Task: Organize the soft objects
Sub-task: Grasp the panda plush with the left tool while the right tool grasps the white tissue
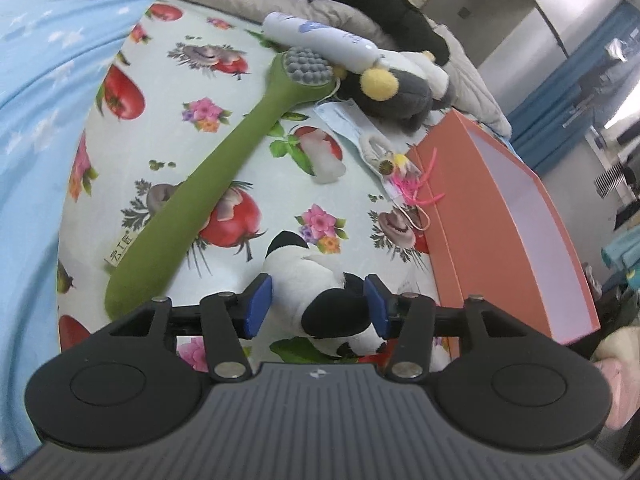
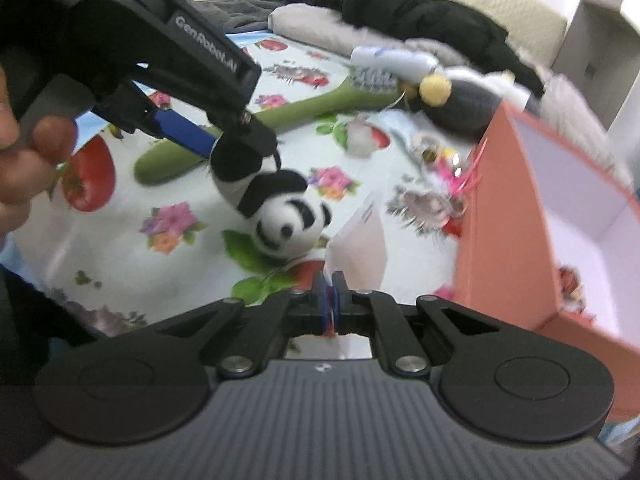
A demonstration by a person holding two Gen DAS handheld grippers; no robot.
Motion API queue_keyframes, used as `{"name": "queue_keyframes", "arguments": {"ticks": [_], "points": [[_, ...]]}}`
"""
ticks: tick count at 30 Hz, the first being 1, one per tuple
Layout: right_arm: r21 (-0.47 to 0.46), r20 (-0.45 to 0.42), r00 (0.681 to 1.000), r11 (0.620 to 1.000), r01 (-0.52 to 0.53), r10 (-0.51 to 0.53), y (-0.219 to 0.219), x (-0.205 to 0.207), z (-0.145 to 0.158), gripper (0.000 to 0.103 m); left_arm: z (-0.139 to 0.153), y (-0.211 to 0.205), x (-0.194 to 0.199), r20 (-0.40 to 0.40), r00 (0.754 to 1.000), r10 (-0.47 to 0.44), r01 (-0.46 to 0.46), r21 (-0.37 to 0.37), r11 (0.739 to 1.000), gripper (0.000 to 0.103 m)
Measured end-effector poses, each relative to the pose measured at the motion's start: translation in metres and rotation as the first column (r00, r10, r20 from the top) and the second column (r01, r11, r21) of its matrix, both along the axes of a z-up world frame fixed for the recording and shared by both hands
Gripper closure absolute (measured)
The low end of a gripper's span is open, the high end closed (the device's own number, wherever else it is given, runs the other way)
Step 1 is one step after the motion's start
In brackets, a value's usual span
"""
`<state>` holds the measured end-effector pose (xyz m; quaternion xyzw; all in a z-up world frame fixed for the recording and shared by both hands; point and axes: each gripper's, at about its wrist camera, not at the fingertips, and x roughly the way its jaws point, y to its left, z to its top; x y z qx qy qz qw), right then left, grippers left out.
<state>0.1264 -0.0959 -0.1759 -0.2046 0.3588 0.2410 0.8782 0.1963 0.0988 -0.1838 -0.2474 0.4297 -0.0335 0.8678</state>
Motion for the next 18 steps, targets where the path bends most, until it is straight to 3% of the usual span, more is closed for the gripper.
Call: {"name": "queue_keyframes", "arguments": {"ticks": [2,4,5,10,12,18], "points": [[0.038,-0.047,0.999,0.999,0.012,-0.01,-0.003,0.0,-0.003,0.084,0.001,0.001,0.005,-0.007,1.0,0.013,-0.013,0.01,1.0,0.041],[0.076,-0.086,0.996,0.997,0.031,-0.025,-0.007,0.005,-0.003,0.046,0.004,0.001,0.008,-0.005,1.0,0.024,-0.024,0.022,0.999,0.037],[0.091,-0.098,0.995,0.995,0.037,-0.028,-0.007,0.005,-0.003,0.042,0.005,0.002,0.009,-0.001,1.0,0.031,-0.031,0.019,0.999,0.031],[0.204,-0.142,0.988,0.975,0.09,-0.062,-0.02,0.01,0.002,0.041,0.019,0.007,0.004,0.026,0.997,0.067,-0.068,0.03,0.997,0.026],[0.227,-0.156,0.984,0.966,0.122,-0.087,-0.023,0.015,0.0,0.041,0.023,0.008,-0.001,0.033,0.996,0.08,-0.081,0.032,0.996,0.018],[0.193,-0.159,0.978,0.967,0.167,-0.137,-0.019,0.033,-0.014,0.041,0.019,0.007,-0.021,-0.011,0.994,0.112,-0.112,-0.027,0.993,0.018]]}}
